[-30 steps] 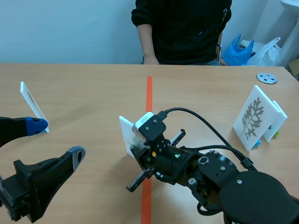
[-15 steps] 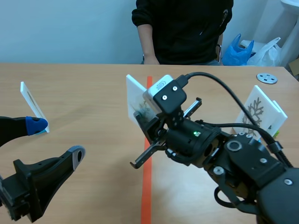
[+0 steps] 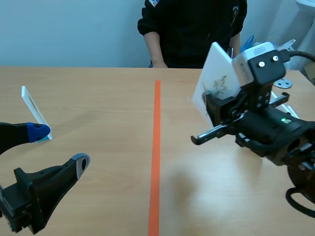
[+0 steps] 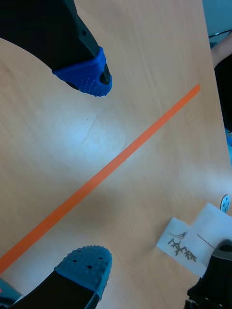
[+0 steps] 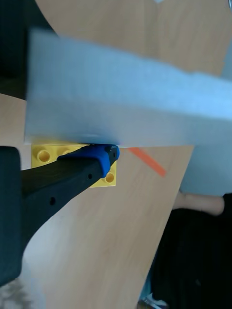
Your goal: Sort the leaf by its shape. The table is split by an orange tape line. A compound leaf with several leaflets goes to the left side, a simple leaf with one blade goes to the right side. Return to the home posture when a red brick is placed on the table.
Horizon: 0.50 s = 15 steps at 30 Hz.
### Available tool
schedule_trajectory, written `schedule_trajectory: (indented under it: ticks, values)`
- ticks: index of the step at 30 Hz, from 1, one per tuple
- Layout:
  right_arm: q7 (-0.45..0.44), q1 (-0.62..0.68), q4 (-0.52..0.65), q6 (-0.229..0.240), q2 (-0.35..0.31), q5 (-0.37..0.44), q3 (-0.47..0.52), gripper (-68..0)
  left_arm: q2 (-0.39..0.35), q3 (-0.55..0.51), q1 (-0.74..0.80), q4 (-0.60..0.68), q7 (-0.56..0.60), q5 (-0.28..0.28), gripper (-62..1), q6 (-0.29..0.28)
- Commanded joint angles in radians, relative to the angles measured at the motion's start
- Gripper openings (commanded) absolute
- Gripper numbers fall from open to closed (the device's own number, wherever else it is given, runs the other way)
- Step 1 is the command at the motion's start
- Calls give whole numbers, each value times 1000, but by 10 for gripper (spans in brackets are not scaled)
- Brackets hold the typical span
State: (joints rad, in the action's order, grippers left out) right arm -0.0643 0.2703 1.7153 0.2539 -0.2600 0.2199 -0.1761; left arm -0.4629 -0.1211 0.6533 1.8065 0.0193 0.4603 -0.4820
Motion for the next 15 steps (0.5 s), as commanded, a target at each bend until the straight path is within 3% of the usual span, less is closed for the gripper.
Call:
schedule_trajectory:
  ticks: [1, 5, 9, 15]
  values:
    - [-13, 1, 9, 0, -3, 34, 27, -629, 3, -5, 0, 8, 20, 6, 14, -2]
    - [42, 29, 7, 0, -3, 104, 95, -629, 3, -5, 0, 8, 26, 6, 14, -2]
    - [66, 37, -37, 0, -3, 124, 116, -629, 3, -5, 0, 8, 35, 6, 14, -2]
    - [30, 21, -180, -11, -3, 132, 117, -629, 3, -5, 0, 8, 35, 6, 14, -2]
